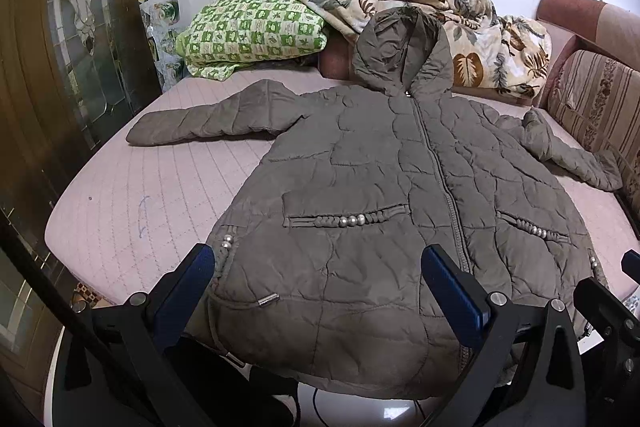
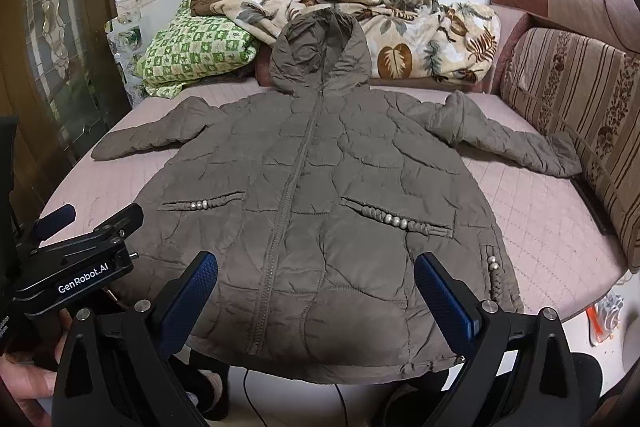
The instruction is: Fold large clothes
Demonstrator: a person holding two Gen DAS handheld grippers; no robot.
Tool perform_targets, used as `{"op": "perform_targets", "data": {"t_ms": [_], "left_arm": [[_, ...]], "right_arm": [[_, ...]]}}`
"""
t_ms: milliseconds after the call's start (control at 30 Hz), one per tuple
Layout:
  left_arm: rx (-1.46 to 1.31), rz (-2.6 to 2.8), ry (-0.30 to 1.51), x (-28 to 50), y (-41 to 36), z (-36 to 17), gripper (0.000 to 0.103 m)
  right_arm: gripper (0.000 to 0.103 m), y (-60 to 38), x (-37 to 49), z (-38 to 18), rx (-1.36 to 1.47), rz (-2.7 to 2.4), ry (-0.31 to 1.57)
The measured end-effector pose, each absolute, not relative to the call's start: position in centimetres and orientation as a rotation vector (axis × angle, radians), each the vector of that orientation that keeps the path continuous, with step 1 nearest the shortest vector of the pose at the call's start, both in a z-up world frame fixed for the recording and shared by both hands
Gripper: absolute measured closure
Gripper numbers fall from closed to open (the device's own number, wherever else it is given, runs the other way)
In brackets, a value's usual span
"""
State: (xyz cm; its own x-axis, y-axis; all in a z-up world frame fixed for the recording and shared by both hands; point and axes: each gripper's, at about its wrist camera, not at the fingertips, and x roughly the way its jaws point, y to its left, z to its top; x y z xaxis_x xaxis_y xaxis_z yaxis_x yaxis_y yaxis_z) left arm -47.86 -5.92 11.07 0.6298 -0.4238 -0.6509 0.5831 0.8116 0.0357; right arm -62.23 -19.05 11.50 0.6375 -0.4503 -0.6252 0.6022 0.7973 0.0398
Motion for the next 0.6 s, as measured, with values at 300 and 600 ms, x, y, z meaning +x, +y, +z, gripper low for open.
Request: {"op": "perform_targets", "data": {"t_ms": [300, 600], "left_arm": [[0.312, -0.614, 0.614, -46.9, -8.8, 11.3, 0.000], [0.321, -0.717, 0.490, -41.5, -17.7, 14.9, 0.000]], "right_arm": [[0.003, -21.8, -62.2, 10.2, 0.340, -0.593, 0.681], [0.003, -32.6, -68.1, 12.0, 0.539, -0.783, 0.607]]}}
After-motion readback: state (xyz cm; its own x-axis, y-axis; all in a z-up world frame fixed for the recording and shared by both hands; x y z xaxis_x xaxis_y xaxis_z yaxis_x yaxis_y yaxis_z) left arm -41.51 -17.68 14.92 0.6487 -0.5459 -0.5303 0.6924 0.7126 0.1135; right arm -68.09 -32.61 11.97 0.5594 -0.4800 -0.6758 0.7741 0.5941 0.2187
